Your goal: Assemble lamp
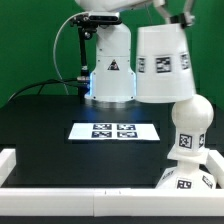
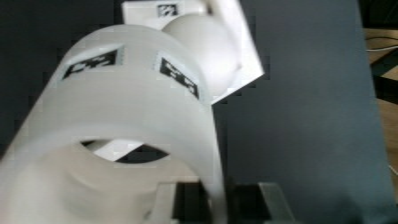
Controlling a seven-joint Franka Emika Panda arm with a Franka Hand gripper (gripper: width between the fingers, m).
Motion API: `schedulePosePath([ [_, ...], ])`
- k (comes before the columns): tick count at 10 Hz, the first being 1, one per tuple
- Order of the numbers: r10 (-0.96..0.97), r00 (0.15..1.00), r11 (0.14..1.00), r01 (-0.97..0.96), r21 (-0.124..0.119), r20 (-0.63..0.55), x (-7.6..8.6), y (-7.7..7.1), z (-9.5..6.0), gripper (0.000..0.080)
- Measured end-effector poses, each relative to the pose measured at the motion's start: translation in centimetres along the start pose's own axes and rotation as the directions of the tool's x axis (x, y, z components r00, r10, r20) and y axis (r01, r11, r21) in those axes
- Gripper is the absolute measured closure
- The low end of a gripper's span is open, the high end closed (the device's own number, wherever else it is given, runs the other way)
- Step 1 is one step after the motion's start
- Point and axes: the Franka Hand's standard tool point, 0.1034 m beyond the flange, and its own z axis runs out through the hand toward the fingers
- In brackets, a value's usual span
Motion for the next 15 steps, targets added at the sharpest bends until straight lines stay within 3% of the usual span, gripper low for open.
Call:
schedulePosePath([
  [1, 0.004, 1.0, 1.0, -0.004, -0.003, 0.007, -0.5, -0.7, 0.5, 0.076],
  [5, 0.008, 1.0, 1.0, -0.008, -0.025, 0.018, -0.5, -0.2, 3.4, 0.076],
  [12, 0.026, 0.998, 0.998, -0.023, -0.064, 0.056, -0.5, -0.6, 8.3, 0.076],
  [15, 0.026, 0.998, 0.998, -0.022, -0.065, 0.057, -0.5, -0.5, 8.3, 0.076],
])
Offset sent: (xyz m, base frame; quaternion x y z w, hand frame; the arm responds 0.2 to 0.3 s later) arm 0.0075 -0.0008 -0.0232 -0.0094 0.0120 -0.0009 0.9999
